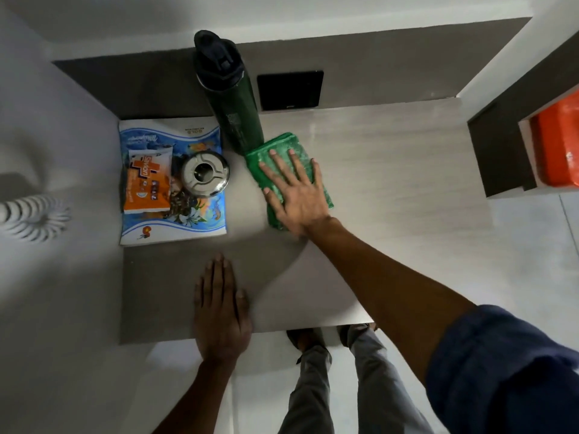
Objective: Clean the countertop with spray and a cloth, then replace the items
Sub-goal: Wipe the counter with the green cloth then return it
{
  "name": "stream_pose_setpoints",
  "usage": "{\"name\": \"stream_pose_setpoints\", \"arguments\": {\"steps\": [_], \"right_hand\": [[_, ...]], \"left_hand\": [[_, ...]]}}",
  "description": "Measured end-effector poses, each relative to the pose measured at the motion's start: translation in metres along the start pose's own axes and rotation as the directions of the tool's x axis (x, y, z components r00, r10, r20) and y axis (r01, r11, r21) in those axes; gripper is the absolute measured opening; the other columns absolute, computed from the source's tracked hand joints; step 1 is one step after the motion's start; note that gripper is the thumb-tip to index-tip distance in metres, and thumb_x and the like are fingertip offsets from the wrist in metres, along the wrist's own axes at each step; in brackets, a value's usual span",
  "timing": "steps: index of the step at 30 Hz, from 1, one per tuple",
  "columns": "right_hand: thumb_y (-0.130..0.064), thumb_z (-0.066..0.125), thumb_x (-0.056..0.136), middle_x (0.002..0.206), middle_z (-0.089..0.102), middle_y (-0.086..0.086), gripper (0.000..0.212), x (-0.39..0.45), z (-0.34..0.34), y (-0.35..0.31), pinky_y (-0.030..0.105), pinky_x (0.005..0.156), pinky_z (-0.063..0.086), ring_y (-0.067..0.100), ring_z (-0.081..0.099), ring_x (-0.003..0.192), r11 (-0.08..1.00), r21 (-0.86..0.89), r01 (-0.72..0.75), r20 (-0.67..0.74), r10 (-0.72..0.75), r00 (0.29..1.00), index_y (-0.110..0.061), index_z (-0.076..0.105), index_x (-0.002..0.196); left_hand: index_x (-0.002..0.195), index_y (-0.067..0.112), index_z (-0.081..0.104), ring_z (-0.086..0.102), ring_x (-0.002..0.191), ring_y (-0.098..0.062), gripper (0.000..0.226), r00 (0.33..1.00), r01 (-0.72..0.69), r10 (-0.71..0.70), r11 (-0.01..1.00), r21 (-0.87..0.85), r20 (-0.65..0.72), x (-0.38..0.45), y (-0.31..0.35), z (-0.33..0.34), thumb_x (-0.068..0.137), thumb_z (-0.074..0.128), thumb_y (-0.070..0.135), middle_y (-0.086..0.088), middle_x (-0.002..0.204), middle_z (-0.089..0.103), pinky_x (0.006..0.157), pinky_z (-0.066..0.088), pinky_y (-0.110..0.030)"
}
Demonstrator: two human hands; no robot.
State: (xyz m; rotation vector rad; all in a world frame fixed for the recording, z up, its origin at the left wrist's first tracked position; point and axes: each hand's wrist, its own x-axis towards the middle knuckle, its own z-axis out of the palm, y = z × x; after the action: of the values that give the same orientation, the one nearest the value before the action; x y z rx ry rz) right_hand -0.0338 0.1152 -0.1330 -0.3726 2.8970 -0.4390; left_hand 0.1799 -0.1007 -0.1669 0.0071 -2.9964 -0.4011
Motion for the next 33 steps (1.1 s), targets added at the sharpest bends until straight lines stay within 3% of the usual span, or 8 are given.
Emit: {"name": "stream_pose_setpoints", "arguments": {"steps": [7, 13, 16, 19, 25, 29, 33], "right_hand": [[-0.056, 0.029, 0.115, 0.187, 0.004, -0.008, 0.065, -0.018, -0.035, 0.105, 0.067, 0.137, 0.003, 0.027, 0.0, 0.174, 0.947, 0.07, -0.314, -0.088, 0.319, 0.943, -0.041, 0.014, 0.176], [-0.066, 0.014, 0.11, 0.187, -0.003, -0.005, 0.07, -0.093, -0.062, 0.212, 0.07, 0.136, 0.0, 0.03, -0.005, 0.173, 0.808, 0.159, -0.567, -0.095, 0.584, 0.806, -0.043, 0.003, 0.176], [-0.063, 0.015, 0.112, 0.187, -0.003, -0.004, 0.069, -0.15, -0.056, 0.227, 0.069, 0.136, 0.003, 0.029, -0.004, 0.173, 0.751, 0.198, -0.63, -0.132, 0.658, 0.742, -0.042, 0.003, 0.176], [-0.057, 0.018, 0.114, 0.187, 0.001, -0.002, 0.067, -0.205, -0.036, 0.206, 0.066, 0.137, 0.007, 0.028, -0.002, 0.174, 0.738, 0.205, -0.643, -0.177, 0.674, 0.717, -0.038, 0.007, 0.177], [-0.048, 0.023, 0.115, 0.187, 0.006, -0.002, 0.066, -0.256, 0.014, 0.12, 0.064, 0.138, 0.009, 0.024, -0.004, 0.174, 0.824, 0.142, -0.548, -0.191, 0.566, 0.802, -0.029, 0.014, 0.177], [-0.046, 0.026, 0.116, 0.187, 0.004, -0.004, 0.064, -0.247, 0.037, 0.066, 0.066, 0.137, 0.009, 0.03, -0.003, 0.174, 0.907, 0.108, -0.408, -0.149, 0.421, 0.895, -0.033, 0.012, 0.177], [-0.049, 0.016, 0.119, 0.186, -0.002, -0.013, 0.06, -0.237, 0.053, 0.015, 0.062, 0.138, 0.007, 0.027, -0.005, 0.174, 0.953, 0.149, -0.264, -0.12, 0.282, 0.952, -0.04, 0.006, 0.177]], "left_hand": [[0.173, 0.012, 0.025, 0.029, 0.17, -0.03, 0.064, 1.0, 0.003, -0.004, 1.0, 0.021, 0.03, -0.001, -0.002, 0.0, 0.114, 0.031, 0.033, -0.01, 0.182, 0.028, 0.138, 0.027, -0.053], [0.171, 0.01, 0.031, 0.025, 0.171, -0.027, 0.063, 1.0, 0.007, -0.006, 1.0, -0.021, 0.02, 0.0, 0.0, -0.002, 0.114, 0.032, 0.035, -0.01, 0.182, 0.029, 0.14, 0.023, -0.05], [0.172, 0.012, 0.028, 0.02, 0.173, -0.027, 0.063, 0.999, -0.015, 0.015, 1.0, 0.008, 0.042, 0.001, -0.001, -0.003, 0.114, 0.03, 0.034, -0.008, 0.184, 0.024, 0.141, 0.017, -0.048], [0.173, 0.01, 0.027, 0.021, 0.172, -0.028, 0.064, 0.999, -0.012, 0.01, 0.999, 0.032, 0.051, 0.002, 0.0, -0.004, 0.113, 0.029, 0.032, -0.01, 0.183, 0.025, 0.14, 0.023, -0.054], [0.172, 0.007, 0.028, 0.03, 0.169, -0.032, 0.064, 1.0, -0.027, 0.027, 0.998, 0.052, -0.014, -0.001, 0.007, -0.008, 0.112, 0.036, 0.027, -0.014, 0.181, 0.03, 0.136, 0.03, -0.056], [0.171, 0.006, 0.028, 0.03, 0.169, -0.032, 0.064, 1.0, -0.018, 0.018, 0.998, 0.062, -0.005, 0.0, 0.008, -0.007, 0.112, 0.035, 0.027, -0.014, 0.181, 0.03, 0.135, 0.031, -0.058], [0.171, 0.006, 0.028, 0.028, 0.17, -0.031, 0.064, 1.0, -0.013, 0.012, 0.998, 0.067, 0.013, -0.001, 0.007, -0.007, 0.112, 0.033, 0.029, -0.014, 0.181, 0.029, 0.136, 0.029, -0.057]]}}
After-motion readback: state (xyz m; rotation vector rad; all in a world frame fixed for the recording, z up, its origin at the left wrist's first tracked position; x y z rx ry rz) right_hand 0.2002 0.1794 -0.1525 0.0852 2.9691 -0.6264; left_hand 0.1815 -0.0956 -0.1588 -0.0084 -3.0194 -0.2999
